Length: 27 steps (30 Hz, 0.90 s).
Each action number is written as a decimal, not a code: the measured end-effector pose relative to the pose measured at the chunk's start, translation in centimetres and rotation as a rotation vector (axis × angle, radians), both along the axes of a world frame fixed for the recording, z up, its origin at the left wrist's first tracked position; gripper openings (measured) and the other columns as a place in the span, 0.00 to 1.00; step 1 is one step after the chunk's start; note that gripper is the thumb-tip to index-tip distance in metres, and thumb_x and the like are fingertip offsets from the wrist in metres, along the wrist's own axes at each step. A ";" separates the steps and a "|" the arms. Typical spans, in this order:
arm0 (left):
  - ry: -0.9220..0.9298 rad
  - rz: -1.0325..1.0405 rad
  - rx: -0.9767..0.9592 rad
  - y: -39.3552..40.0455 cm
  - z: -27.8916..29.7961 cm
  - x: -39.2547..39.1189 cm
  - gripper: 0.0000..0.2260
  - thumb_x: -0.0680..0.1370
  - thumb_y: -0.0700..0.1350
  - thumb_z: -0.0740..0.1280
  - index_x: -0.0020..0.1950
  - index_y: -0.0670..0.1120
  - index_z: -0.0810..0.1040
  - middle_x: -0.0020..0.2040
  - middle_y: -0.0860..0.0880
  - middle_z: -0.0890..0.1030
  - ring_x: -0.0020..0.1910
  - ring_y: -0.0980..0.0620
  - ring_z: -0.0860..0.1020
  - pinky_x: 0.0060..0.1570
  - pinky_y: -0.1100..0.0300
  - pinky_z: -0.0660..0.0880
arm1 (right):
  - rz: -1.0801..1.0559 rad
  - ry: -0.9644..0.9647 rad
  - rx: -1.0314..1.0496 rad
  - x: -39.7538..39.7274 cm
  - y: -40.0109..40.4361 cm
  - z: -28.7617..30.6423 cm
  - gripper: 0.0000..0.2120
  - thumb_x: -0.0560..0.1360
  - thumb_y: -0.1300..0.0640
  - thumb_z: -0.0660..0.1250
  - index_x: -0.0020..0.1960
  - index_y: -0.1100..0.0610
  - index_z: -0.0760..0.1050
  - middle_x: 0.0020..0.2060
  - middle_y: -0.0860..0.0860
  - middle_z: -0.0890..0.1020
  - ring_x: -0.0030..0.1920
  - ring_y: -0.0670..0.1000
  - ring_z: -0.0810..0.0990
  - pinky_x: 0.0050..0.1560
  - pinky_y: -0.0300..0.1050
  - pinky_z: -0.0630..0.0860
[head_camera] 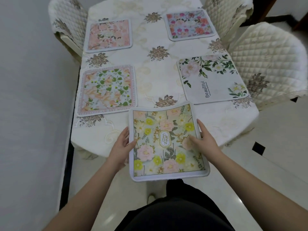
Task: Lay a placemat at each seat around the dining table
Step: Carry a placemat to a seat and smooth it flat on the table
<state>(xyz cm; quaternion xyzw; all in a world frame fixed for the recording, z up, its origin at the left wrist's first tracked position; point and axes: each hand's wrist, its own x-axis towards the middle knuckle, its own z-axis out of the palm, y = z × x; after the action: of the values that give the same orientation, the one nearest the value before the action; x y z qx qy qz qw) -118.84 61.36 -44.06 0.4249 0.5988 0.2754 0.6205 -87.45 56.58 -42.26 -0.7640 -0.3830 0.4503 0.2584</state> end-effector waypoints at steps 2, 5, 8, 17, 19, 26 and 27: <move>-0.023 -0.085 -0.022 -0.5 0.8 -0.2 0.36 0.80 0.34 0.66 0.80 0.57 0.52 0.73 0.62 0.64 0.64 0.54 0.76 0.47 0.58 0.81 | 0.008 -0.008 0.000 -0.6 -0.6 0.6 0.37 0.77 0.54 0.67 0.78 0.39 0.51 0.61 0.49 0.80 0.55 0.51 0.81 0.58 0.52 0.78; -0.024 -0.106 0.041 -1.4 2.2 -0.6 0.40 0.80 0.32 0.64 0.81 0.58 0.47 0.74 0.62 0.62 0.62 0.53 0.76 0.41 0.59 0.82 | -0.015 -0.022 0.048 -1.7 -2.1 1.9 0.36 0.77 0.56 0.67 0.78 0.40 0.53 0.57 0.50 0.82 0.52 0.50 0.82 0.56 0.53 0.78; -0.008 -0.090 0.082 -2.3 3.3 -1.5 0.39 0.81 0.35 0.65 0.81 0.59 0.46 0.76 0.58 0.62 0.63 0.52 0.76 0.39 0.64 0.80 | -0.088 -0.003 0.108 -2.3 -3.8 3.0 0.36 0.77 0.57 0.68 0.77 0.39 0.55 0.55 0.50 0.83 0.51 0.51 0.83 0.57 0.58 0.79; 0.118 -0.203 0.120 -4.7 5.9 -0.8 0.31 0.81 0.42 0.67 0.79 0.56 0.58 0.57 0.51 0.84 0.44 0.55 0.85 0.35 0.63 0.79 | -0.226 -0.015 0.224 -2.7 -11.1 6.5 0.35 0.78 0.58 0.68 0.76 0.37 0.55 0.54 0.46 0.83 0.50 0.50 0.84 0.53 0.58 0.80; 0.114 -0.237 0.161 -5.4 6.2 0.4 0.29 0.80 0.41 0.68 0.78 0.57 0.60 0.55 0.51 0.84 0.45 0.55 0.85 0.37 0.62 0.80 | -0.281 -0.009 0.242 -2.1 -13.1 6.7 0.36 0.77 0.59 0.69 0.75 0.35 0.55 0.58 0.46 0.82 0.54 0.50 0.83 0.56 0.59 0.79; 0.130 -0.394 0.263 -7.4 7.1 5.6 0.32 0.78 0.42 0.70 0.76 0.60 0.61 0.55 0.50 0.84 0.45 0.54 0.85 0.44 0.52 0.83 | -0.434 -0.026 0.292 0.8 -20.2 8.4 0.33 0.78 0.61 0.68 0.74 0.38 0.59 0.53 0.42 0.82 0.48 0.46 0.84 0.49 0.52 0.82; 0.123 -0.417 0.264 -7.8 7.4 6.6 0.32 0.78 0.42 0.70 0.76 0.60 0.61 0.55 0.51 0.84 0.44 0.55 0.85 0.42 0.55 0.83 | -0.464 -0.027 0.302 1.3 -21.3 8.5 0.33 0.78 0.61 0.68 0.75 0.40 0.59 0.52 0.40 0.82 0.48 0.45 0.84 0.48 0.52 0.83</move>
<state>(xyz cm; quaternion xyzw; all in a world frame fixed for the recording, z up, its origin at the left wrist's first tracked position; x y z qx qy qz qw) -112.29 53.57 -36.70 0.6325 0.4936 0.1910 0.5655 -86.11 35.32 -33.72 -0.7901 -0.2639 0.3068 0.4604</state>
